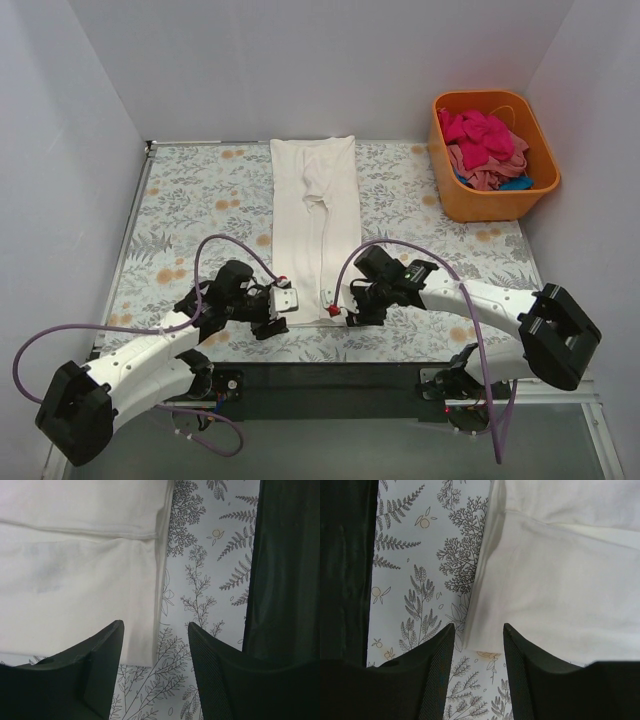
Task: Fold and stack the t-shirts
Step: Fold the tshirt
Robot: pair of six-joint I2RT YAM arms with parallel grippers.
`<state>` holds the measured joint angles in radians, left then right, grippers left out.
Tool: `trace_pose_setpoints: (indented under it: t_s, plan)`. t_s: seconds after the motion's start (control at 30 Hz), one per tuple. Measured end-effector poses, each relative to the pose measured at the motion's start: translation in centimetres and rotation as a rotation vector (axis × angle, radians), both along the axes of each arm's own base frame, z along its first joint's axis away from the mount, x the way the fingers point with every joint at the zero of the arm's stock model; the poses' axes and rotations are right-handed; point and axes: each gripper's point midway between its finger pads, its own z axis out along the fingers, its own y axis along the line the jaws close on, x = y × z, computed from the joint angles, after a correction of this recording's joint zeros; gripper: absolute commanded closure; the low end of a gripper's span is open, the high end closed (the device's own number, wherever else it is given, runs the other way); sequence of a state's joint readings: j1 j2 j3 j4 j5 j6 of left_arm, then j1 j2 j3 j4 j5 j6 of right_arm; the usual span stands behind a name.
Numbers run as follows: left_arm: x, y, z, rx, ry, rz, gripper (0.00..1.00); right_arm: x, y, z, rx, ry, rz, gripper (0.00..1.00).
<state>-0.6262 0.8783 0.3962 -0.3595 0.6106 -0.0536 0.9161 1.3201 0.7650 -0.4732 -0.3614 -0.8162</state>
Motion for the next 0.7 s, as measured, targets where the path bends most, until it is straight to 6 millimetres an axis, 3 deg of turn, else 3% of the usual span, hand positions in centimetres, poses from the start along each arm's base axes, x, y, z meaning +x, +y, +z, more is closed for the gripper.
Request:
trace_pose_setpoints:
  t_s: [0.37, 0.47, 0.57, 0.7]
  plan:
    - [0.4, 0.1, -3.1, 0.069, -0.030, -0.021, 0.48, 0.1, -0.7, -3.8, -0.056, -0.006, -0.002, 0.51]
    - [0.1, 0.7, -4.7, 0.115, -0.014, -0.030, 0.48, 0.3, -0.3, -3.8, -0.047, -0.015, -0.004, 0.62]
    - [0.5, 0.4, -4.8, 0.110, -0.039, -0.046, 0.51, 0.5, -0.1, -3.9, -0.039, -0.020, -0.008, 0.72]
    - [1.0, -0.1, -4.9, 0.108, -0.055, -0.064, 0.70, 0.9, 0.2, -3.9, -0.025, -0.038, -0.017, 0.86]
